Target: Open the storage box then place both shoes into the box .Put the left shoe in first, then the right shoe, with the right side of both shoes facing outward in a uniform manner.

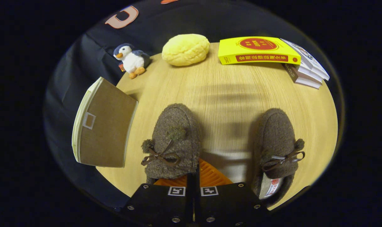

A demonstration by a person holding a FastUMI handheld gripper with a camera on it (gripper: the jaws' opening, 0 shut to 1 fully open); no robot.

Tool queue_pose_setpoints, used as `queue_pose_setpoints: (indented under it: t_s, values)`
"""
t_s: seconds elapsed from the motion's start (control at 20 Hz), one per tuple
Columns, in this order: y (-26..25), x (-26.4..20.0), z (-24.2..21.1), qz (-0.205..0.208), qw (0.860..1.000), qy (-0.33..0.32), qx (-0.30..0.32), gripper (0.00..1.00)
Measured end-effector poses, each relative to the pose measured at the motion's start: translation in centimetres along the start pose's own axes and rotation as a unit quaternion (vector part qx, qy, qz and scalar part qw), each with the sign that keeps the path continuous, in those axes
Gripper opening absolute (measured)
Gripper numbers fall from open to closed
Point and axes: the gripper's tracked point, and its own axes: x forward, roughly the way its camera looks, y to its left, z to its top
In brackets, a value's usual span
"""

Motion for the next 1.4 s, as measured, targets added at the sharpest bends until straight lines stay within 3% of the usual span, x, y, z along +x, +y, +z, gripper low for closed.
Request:
queue_pose_setpoints:
  t_s: [0.4,0.65,0.95,1.4]
  values:
    - [10.8,-6.8,6.5,-0.002,0.997,-0.063,0.034,0.03]
    - [19.5,-7.8,9.6,0.004,0.996,-0.08,0.033,0.03]
    - [28.7,-4.2,10.1,0.018,0.998,-0.06,0.024,0.03]
    - [33.4,4.7,5.3,-0.009,1.0,0.009,0.015,0.03]
